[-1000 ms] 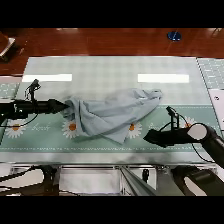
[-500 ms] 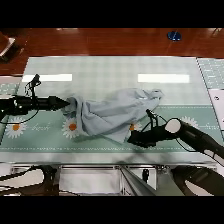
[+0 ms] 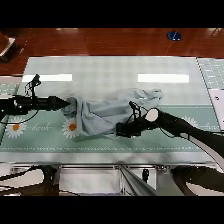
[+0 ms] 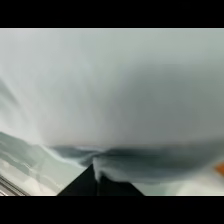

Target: Fold the shirts.

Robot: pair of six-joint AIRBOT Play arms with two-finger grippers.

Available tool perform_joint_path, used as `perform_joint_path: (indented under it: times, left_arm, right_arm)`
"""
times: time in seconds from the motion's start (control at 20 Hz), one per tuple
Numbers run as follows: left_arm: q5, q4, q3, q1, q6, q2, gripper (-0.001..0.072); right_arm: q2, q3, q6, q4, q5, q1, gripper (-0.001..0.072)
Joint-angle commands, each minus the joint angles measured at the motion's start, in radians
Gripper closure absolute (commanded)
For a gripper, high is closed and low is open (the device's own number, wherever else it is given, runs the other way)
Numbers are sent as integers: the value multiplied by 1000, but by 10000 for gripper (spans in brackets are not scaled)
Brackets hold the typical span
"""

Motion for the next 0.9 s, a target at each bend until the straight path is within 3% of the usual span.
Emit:
perform_joint_path:
  times: [0.0, 0.2, 0.45, 0.65, 0.85]
  left_arm:
    - [-8, -1, 14, 8, -75, 20, 688]
    - [-18, -126, 146, 43, -115, 188, 688]
    - [22, -209, 499, 50, -252, 375, 688]
    - [35, -12, 773, 50, -390, 486, 688]
    - [87, 307, 884, 50, -526, 659, 688]
  right_arm:
    - [-5, 109, -97, 16, 47, -3, 686]
    - [158, 361, -60, -197, 160, -156, 687]
    - [301, 912, -13, -399, 310, -396, 687]
    - [371, 1297, -20, -572, 470, -436, 687]
    - [533, 1345, -20, -687, 536, -436, 687]
